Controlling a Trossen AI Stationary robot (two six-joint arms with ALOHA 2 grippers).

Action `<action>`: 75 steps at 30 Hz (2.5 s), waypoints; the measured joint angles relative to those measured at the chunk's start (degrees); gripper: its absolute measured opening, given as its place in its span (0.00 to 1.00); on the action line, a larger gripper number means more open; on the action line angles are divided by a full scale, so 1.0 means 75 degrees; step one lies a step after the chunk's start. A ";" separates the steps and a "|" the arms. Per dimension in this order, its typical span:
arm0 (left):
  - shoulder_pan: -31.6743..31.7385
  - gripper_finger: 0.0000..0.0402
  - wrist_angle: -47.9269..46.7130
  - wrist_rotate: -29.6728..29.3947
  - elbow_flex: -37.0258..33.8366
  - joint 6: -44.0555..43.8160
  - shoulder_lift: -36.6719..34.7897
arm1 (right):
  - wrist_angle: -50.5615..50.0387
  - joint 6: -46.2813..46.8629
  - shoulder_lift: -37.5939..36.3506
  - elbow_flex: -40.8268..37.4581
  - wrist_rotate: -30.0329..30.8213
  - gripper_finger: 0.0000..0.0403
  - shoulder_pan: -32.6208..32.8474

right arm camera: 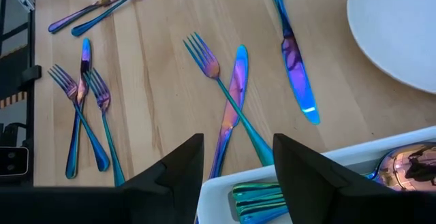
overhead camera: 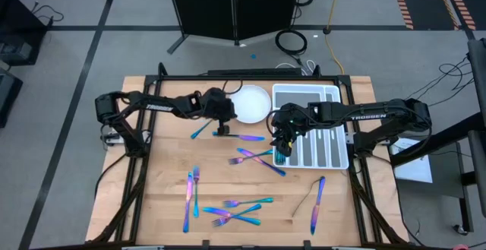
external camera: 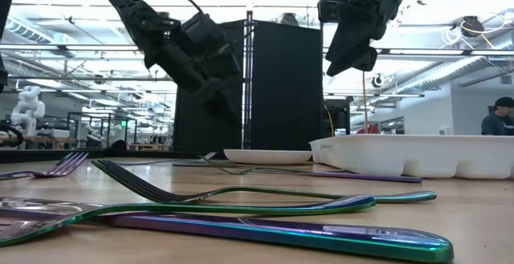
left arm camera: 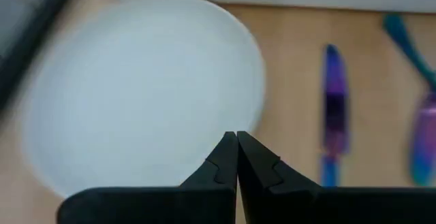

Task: Sort silverware
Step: Put the purple table knife on the white silverware tray

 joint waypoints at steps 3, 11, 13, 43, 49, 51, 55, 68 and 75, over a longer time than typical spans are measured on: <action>0.0079 0.00 -0.0442 0.0775 0.0000 -0.0421 -0.0136 | 0.0036 0.0111 0.0014 0.0000 0.0148 0.41 0.0003; 0.0086 0.06 -0.2209 0.1157 0.0000 -0.1159 -0.1528 | 0.2366 -0.0482 0.1027 0.0000 0.0323 0.41 -0.0287; 0.0129 0.09 -0.2651 0.1147 -0.0012 -0.1271 -0.2119 | 0.2985 -0.0585 0.1322 0.0000 0.0332 0.41 -0.0445; 0.0052 0.26 -0.2299 0.0652 -0.2361 -0.1912 -0.4276 | 0.2790 -0.2721 0.5863 0.2378 0.1547 0.32 -0.0447; 0.0052 0.26 -0.1962 0.0654 -0.2443 -0.1324 -0.3881 | 0.2529 -0.2930 0.5875 0.2378 0.1264 0.05 -0.0365; 0.0052 0.26 -0.1399 0.0725 -0.2682 -0.1272 -0.3640 | 0.2477 -0.2917 0.5878 0.2378 0.1160 0.03 -0.0352; 0.0049 0.26 -0.0107 0.0818 -0.3036 -0.1128 -0.3059 | 0.2413 -0.2683 0.5884 0.2363 0.1064 0.03 -0.0321; -0.0399 0.26 0.1959 0.1023 -0.3118 0.0307 -0.1282 | 0.2495 -0.2334 0.5856 0.2340 0.0698 0.00 -0.0477; -0.0420 0.26 0.2688 0.0553 -0.3118 0.0250 -0.1055 | 0.2440 -0.2316 0.5529 0.2301 0.0706 0.00 -0.0493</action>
